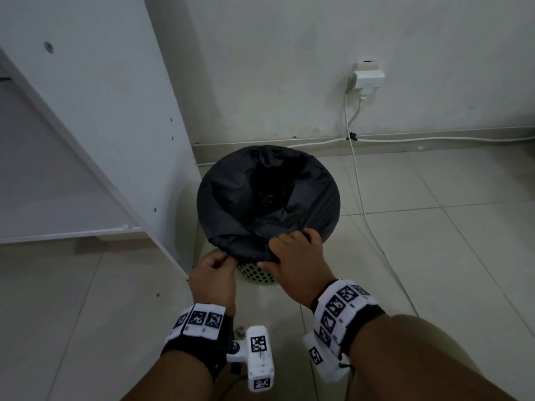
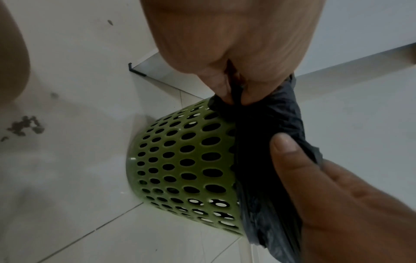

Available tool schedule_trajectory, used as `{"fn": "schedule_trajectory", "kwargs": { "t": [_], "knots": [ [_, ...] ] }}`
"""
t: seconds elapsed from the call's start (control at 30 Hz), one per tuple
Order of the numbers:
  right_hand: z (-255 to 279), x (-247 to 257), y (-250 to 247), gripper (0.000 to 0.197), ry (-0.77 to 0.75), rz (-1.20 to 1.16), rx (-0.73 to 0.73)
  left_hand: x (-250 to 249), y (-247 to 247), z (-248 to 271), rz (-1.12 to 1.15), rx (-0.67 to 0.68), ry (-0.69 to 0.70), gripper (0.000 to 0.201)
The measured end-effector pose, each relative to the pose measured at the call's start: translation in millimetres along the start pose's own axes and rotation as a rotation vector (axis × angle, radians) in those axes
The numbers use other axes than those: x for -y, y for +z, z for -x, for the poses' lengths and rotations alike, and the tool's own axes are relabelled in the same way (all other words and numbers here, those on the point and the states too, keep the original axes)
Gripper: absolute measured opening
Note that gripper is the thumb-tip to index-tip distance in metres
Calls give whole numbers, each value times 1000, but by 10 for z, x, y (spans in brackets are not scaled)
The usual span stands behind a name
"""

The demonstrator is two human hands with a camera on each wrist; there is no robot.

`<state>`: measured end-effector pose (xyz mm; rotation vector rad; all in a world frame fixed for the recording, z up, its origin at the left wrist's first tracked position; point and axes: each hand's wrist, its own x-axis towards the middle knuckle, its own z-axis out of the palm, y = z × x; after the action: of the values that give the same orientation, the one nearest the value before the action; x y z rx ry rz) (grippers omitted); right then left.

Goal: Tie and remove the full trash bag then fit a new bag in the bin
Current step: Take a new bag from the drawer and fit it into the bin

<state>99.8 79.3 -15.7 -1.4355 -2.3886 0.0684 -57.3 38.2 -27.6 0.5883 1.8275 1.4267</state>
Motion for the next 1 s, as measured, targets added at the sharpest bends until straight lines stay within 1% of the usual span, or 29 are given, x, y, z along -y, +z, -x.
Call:
{"fn": "schedule_trajectory", "kwargs": {
  "t": [0.07, 0.2, 0.23, 0.37, 0.53, 0.67, 0.8, 0.9, 1.0],
  "knots": [
    [-12, 44, 16, 36, 27, -10, 4, 12, 23, -53, -33, -34, 14, 6],
    [-41, 89, 21, 36, 57, -16, 18, -20, 79, -79, 92, -87, -13, 33],
    [-44, 91, 20, 37, 60, -14, 19, -9, 93, -88, 99, -87, -10, 35],
    [-38, 94, 7, 36, 69, -27, 8, 30, 78, -107, 58, -94, -10, 15],
    [-13, 116, 12, 35, 78, -31, -29, 77, 54, -131, 52, -51, -29, 7],
    [-6, 114, 6, 34, 73, -25, -48, 88, 70, -152, 144, -41, -71, 18],
    [-20, 124, 1, 34, 78, -18, -33, 112, 22, -148, 158, 45, -81, 28],
    [-21, 126, -13, 34, 84, -15, -31, 91, -2, -133, 154, 40, -43, 24],
    [-6, 136, -14, 32, 92, -20, -18, 36, 5, -125, 89, 10, 40, 20]
  ]
}}
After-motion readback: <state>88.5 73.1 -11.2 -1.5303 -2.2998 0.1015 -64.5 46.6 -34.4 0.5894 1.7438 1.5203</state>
